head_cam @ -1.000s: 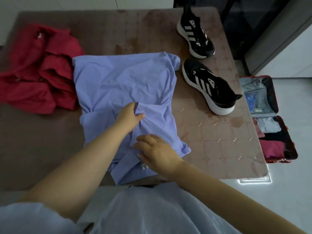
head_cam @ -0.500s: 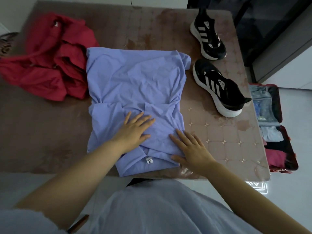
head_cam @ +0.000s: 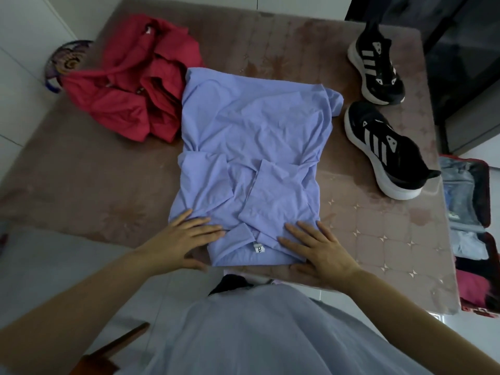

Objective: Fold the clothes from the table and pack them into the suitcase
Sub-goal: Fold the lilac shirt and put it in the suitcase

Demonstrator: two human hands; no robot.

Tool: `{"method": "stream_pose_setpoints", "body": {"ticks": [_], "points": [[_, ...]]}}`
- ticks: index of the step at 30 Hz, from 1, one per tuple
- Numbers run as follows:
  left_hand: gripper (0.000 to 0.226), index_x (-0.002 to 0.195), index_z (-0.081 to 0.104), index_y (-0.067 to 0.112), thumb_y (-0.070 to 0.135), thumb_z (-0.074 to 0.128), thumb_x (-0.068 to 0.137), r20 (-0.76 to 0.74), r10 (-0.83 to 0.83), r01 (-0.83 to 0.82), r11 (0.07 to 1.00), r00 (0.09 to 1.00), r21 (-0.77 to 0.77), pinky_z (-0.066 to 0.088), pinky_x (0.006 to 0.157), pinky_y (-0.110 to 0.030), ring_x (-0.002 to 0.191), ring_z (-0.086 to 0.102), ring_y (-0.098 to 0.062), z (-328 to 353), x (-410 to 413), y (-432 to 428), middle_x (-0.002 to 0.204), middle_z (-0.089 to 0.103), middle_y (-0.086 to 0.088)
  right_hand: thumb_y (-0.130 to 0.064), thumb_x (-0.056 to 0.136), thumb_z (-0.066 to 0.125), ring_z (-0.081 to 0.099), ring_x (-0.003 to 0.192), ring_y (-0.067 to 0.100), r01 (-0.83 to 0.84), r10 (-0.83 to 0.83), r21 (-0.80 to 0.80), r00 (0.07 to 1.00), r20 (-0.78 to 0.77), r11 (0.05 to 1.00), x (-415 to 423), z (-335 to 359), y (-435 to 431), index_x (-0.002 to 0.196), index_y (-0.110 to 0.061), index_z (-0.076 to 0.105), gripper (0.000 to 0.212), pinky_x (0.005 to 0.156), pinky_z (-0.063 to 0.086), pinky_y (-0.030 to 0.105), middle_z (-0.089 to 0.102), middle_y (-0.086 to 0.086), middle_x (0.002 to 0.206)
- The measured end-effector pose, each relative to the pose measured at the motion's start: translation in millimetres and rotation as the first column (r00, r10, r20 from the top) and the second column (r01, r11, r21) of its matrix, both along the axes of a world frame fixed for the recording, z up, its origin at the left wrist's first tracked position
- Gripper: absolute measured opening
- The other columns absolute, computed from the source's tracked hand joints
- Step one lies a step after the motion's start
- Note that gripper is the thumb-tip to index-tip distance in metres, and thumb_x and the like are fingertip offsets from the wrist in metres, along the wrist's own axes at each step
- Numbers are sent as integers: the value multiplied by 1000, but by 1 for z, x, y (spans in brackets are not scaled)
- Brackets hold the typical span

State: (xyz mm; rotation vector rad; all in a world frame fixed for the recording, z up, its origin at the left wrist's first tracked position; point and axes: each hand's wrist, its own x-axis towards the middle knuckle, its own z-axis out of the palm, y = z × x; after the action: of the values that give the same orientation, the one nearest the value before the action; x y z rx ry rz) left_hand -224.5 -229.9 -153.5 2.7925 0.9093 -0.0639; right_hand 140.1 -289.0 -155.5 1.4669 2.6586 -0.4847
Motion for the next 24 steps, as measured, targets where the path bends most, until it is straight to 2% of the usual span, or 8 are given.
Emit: {"method": "stream_pose_setpoints", "body": {"ticks": [6, 9, 11, 13, 15, 18, 21, 24], "points": [[38, 123, 60, 26, 43, 39, 96, 197, -122, 95, 985, 973, 144, 16, 112, -36, 112, 47, -17, -4, 12, 6, 118, 64, 0, -57, 85, 36, 38, 128, 21, -135, 130, 73, 990, 62, 988, 11, -3, 10, 150, -35, 8, 74, 112, 13, 41, 43, -2, 144], [43, 104, 73, 18, 27, 31, 103, 291, -137, 81, 977, 947, 198, 22, 108, -32, 98, 51, -14, 0, 19, 8, 103, 70, -2, -35, 92, 37, 58, 115, 21, -173, 186, 249, 982, -31, 953, 7, -2, 12, 138, -30, 46, 47, 102, 34, 42, 59, 0, 130], [36, 97, 74, 17, 25, 39, 99, 345, -33, 7, 997, 938, 76, 29, 102, -24, 90, 52, -9, 2, 25, 10, 92, 72, -2, -19, 83, 45, 70, 92, 21, -150, 189, 316, 977, -97, 937, 2, 6, 17, 110, -21, 71, 38, 88, 51, 38, 71, 1, 108], [24, 101, 71, 21, 20, 53, 84, 369, 227, -160, 966, 901, -203, 40, 87, -22, 85, 53, 0, 8, 27, 11, 86, 70, 1, -8, 72, 62, 70, 72, 24, -105, 149, 294, 980, -133, 950, -3, 16, 22, 97, -19, 76, 30, 65, 58, 35, 74, 1, 90], [33, 108, 70, 21, 17, 58, 77, 303, 415, -258, 858, 858, -444, 44, 82, -19, 88, 53, 15, 16, 28, 11, 89, 65, 19, -4, 69, 75, 69, 77, 26, -54, 59, 45, 993, -105, 998, -6, 32, 27, 106, -24, 73, 42, 64, 56, 30, 73, -1, 92], [24, 101, 68, 30, 13, 65, 83, 147, 440, -233, 697, 886, -679, 44, 82, -8, 88, 56, 18, 36, 33, 10, 86, 60, 42, -17, 89, 60, 62, 100, 21, 67, -83, -324, 996, -36, 944, -1, 63, 32, 120, -33, 64, 35, 82, 44, 22, 69, -3, 112], [28, 84, 66, 38, 10, 68, 84, 49, 401, -185, 524, 915, -831, 44, 71, -11, 70, 57, 9, 52, 38, 13, 73, 65, 29, -14, 88, 59, 54, 64, 3, 46, -94, -511, 993, -67, 858, 2, 89, 36, 107, -24, 71, 25, 65, 39, 10, 67, -4, 78], [27, 74, 70, 40, 16, 68, 86, -53, 357, -184, 343, 933, -921, 43, 67, -15, 66, 55, 3, 68, 38, 24, 69, 64, 19, -11, 86, 60, 53, 56, 2, 45, -164, -682, 980, -111, 730, 6, 106, 44, 92, -16, 70, 14, 60, 46, 15, 61, -1, 67]]}}
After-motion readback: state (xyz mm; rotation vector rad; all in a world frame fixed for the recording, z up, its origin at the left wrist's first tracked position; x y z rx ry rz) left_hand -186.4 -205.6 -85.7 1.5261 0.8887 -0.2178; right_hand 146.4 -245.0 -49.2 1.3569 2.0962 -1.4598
